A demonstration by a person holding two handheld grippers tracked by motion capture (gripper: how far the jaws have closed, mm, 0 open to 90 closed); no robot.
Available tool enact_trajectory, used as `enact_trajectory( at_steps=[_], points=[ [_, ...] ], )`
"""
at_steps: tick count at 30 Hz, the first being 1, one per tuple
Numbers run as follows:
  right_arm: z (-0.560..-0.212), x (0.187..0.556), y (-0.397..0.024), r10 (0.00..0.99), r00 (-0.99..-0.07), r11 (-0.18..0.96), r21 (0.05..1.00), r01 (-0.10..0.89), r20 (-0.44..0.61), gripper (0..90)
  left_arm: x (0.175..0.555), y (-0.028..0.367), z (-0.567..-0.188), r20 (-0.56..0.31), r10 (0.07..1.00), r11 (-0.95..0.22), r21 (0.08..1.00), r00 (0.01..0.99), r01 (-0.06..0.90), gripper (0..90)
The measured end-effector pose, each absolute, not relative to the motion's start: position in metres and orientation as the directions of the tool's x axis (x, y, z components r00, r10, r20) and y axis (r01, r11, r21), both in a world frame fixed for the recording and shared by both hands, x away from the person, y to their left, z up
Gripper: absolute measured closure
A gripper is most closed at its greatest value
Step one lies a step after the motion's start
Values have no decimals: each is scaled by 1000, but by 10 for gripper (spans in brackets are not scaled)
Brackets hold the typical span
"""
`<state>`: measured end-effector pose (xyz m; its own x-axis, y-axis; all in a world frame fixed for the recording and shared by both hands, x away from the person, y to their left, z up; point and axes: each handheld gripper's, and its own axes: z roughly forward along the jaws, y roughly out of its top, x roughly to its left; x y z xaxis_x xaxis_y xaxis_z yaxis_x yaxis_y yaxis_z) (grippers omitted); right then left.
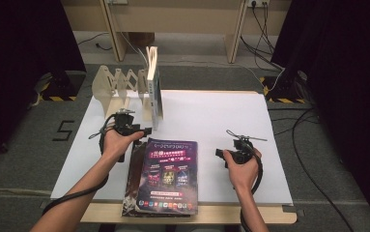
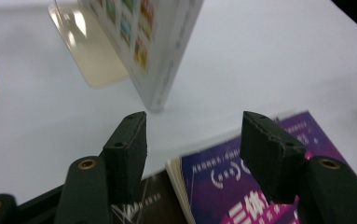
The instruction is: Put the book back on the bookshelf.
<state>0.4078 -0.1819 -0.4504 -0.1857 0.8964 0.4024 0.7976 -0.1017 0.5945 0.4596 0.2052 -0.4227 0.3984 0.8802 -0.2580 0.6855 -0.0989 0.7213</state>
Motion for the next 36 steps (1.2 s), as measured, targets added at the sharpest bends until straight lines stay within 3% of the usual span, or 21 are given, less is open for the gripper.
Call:
enact_trajectory(
  at_steps=[9,17,26,36],
  points=[
    [-452,410,-156,889,-220,-55,572,819,401,559,435,211,-454,-300,865,-107,673,403,731,420],
    [-457,413,-133,878,-264,2,550,835,399,555,415,213,-468,-391,833,-52,649,391,759,431],
    [-463,417,-108,864,-298,55,511,858,406,546,407,206,-472,-398,824,-59,648,404,759,438],
    [-468,416,-98,865,-304,77,493,867,399,543,404,206,-477,-413,824,-47,631,387,774,518]
  ],
)
